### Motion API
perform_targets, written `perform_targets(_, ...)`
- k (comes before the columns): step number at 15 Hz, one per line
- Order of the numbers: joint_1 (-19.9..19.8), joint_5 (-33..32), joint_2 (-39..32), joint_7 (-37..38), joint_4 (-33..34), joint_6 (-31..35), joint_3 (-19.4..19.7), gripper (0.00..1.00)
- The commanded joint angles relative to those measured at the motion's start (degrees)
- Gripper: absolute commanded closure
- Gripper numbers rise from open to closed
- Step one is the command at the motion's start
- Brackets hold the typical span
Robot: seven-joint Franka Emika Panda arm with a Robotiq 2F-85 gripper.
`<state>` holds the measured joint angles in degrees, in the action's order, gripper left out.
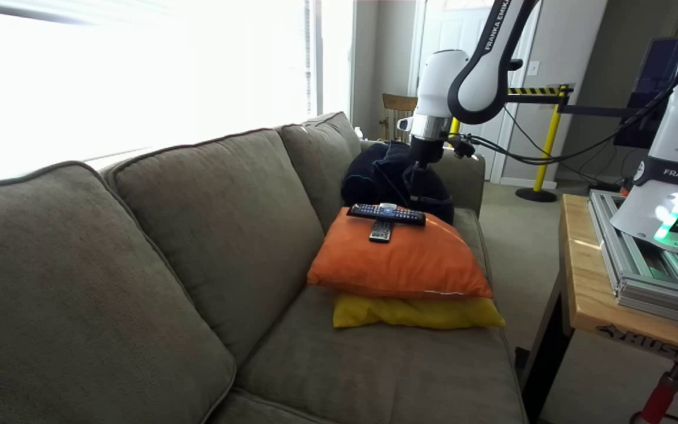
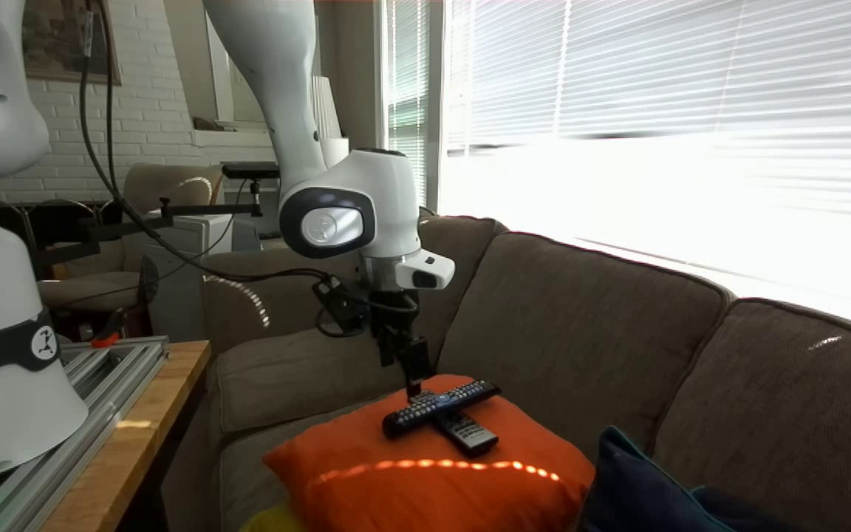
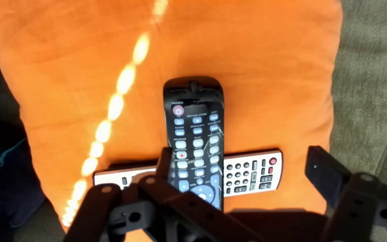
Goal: Put the two remotes parallel to each other
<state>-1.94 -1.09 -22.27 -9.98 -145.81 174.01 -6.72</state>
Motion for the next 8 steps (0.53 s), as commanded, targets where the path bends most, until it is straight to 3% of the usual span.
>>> perform_targets(1, 0.49, -1.91, -2.6, 0.23, 0.68, 3.4, 1.87, 0.0)
perform_targets(2, 4.39, -3.22, -2.44, 2.63, 0.87, 3.65, 6.33, 0.0)
perform_targets(3, 0.41, -1.53, -1.16, 0.76, 0.06, 1.85, 1.62, 0.0)
perform_targets(8, 0.72, -1.67, -1.3, 0.81, 0.07, 1.97, 1.91, 0.0)
